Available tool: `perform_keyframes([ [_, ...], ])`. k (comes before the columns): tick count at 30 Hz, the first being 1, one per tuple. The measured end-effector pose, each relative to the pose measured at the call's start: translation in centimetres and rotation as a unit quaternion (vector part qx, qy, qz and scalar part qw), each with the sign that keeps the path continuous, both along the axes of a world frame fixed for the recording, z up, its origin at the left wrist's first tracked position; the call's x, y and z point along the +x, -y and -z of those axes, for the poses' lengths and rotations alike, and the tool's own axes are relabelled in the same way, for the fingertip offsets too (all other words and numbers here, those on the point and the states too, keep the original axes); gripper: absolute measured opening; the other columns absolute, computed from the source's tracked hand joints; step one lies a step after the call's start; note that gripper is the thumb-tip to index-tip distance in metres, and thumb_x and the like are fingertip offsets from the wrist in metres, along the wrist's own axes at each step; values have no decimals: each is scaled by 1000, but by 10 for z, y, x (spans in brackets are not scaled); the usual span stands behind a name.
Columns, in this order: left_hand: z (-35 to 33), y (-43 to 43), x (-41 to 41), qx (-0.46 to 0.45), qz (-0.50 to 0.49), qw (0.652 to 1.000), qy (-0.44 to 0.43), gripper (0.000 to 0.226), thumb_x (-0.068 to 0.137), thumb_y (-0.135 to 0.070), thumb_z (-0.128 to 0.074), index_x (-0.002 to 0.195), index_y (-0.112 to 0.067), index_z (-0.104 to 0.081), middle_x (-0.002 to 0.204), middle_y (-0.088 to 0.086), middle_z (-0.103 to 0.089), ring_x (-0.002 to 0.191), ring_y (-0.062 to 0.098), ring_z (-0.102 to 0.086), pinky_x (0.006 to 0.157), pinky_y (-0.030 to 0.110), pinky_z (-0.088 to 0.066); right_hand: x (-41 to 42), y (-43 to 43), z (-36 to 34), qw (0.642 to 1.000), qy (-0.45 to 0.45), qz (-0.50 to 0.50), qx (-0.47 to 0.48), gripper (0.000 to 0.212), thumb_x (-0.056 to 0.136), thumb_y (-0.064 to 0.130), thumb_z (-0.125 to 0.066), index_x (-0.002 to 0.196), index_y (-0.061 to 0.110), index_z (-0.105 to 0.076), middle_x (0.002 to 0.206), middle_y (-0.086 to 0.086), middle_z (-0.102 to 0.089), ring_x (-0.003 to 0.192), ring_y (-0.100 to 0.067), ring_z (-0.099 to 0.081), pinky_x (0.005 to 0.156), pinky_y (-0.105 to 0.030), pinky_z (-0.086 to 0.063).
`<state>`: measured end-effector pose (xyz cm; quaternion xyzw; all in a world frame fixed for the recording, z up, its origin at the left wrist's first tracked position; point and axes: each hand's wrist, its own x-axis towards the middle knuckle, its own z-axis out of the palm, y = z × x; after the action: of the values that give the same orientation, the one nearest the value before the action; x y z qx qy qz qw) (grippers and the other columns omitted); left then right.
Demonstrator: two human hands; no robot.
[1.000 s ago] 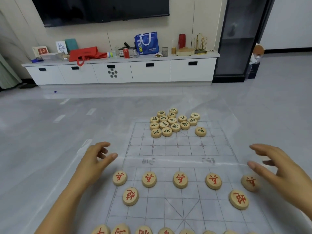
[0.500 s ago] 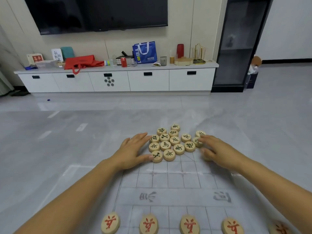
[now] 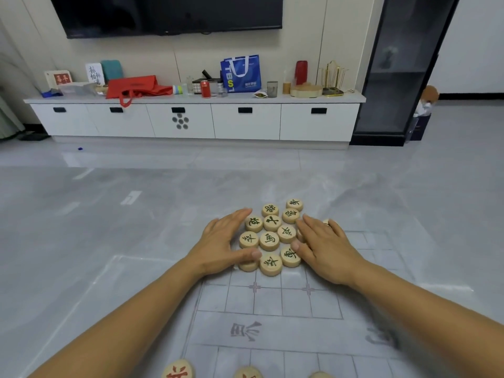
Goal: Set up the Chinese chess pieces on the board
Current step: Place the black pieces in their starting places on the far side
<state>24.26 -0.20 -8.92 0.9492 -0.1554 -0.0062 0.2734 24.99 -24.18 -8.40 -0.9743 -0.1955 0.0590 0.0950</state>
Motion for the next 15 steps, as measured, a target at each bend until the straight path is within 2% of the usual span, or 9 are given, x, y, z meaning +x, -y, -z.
perform_keyframes([
  [3,0,1,-1,-36,-21,999,-8,113,46,-88,-46,143,-38,-15,151,-6,-28,137,15,-25,115,38,-21,-9,-16,0,999,-8,-26,41,60,97,44,-21,147,19,1,157,2,2,144,-10,3,115,-33,7],
  [5,2,0,-2,-100,-38,994,-17,103,54,-80,-52,142,-38,-18,148,-8,-32,136,11,-29,112,37,-28,-12,-29,-4,988,-43,-43,144,57,98,36,-25,148,18,-3,157,2,-3,143,-9,0,115,-29,3],
  [7,2,-2,-2,-194,-76,978,-15,90,67,-72,-51,142,-31,-23,143,-9,-38,132,6,-35,105,27,-33,-13,-39,-12,942,-105,-12,318,50,99,28,-29,146,18,-15,154,2,-17,141,-9,-13,111,-24,-10],
  [9,0,-3,-2,-260,-119,958,-6,68,86,-54,-49,141,-22,-25,140,-5,-42,127,6,-40,96,17,-32,-4,-37,-19,898,-106,43,425,43,99,20,-30,142,18,-28,147,1,-31,133,-9,-28,105,-21,-21],
  [11,1,-4,0,-268,-141,953,-1,50,95,-33,-41,141,-18,-26,141,-1,-44,119,3,-43,89,11,-31,13,-22,-20,902,-44,91,419,41,96,11,-32,137,14,-36,144,-4,-37,131,-15,-34,106,-26,-25],
  [15,6,-9,4,-244,-146,959,4,39,98,-18,-36,137,-17,-30,133,-1,-54,115,4,-48,84,10,-34,41,14,-11,948,13,115,296,44,94,5,-32,137,9,-36,148,-8,-32,137,-21,-28,110,-27,-20],
])
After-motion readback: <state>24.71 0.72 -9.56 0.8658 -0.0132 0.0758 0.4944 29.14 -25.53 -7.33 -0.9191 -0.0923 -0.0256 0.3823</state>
